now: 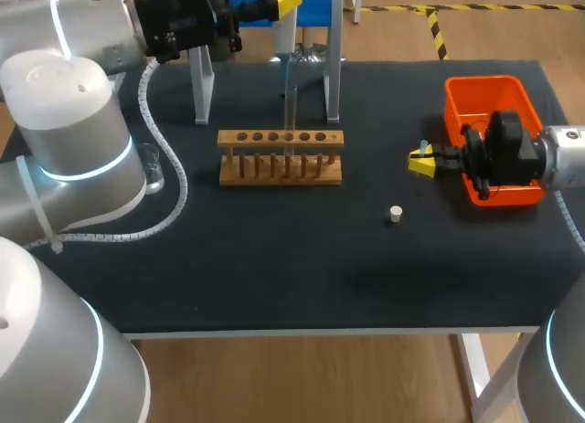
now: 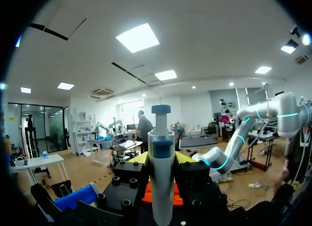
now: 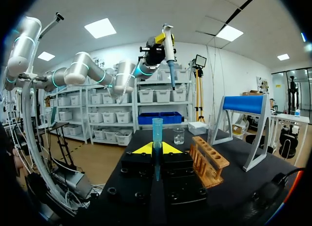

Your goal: Invert the test tube, pick up the pipette, mount the tip to pipette, aspirate from beaker and dispense into the tube, eject the tip, return the pipette, and cap with the stopper.

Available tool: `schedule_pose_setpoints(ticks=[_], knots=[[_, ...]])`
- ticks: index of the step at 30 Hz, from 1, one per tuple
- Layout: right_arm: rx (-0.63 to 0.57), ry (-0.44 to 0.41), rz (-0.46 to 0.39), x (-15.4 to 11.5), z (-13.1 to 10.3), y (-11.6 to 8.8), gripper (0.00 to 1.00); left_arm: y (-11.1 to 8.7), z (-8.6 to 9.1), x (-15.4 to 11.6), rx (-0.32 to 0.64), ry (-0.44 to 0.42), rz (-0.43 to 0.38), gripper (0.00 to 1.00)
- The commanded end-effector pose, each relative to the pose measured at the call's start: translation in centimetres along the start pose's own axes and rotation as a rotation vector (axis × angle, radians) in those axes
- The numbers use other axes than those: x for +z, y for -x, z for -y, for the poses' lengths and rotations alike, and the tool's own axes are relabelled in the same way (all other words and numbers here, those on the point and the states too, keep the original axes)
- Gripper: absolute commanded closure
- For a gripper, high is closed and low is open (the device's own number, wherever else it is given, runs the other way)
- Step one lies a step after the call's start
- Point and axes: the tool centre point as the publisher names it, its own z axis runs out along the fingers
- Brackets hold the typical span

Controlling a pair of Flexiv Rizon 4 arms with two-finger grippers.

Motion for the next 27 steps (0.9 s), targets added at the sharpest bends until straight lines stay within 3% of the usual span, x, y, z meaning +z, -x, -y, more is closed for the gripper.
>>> schedule_pose_setpoints(ticks=[1, 27], knots=[[0.004, -0.006, -0.009, 2.2, -0.5, 0.5, 1.0, 0.0, 0.0, -0.1, 0.0, -0.001, -0.001, 1.0], [0.0, 0.017, -0.121, 13.5, -2.2, 2.1, 1.0, 0.0, 0.0, -0.1, 0.0, -0.001, -0.001, 1.0]])
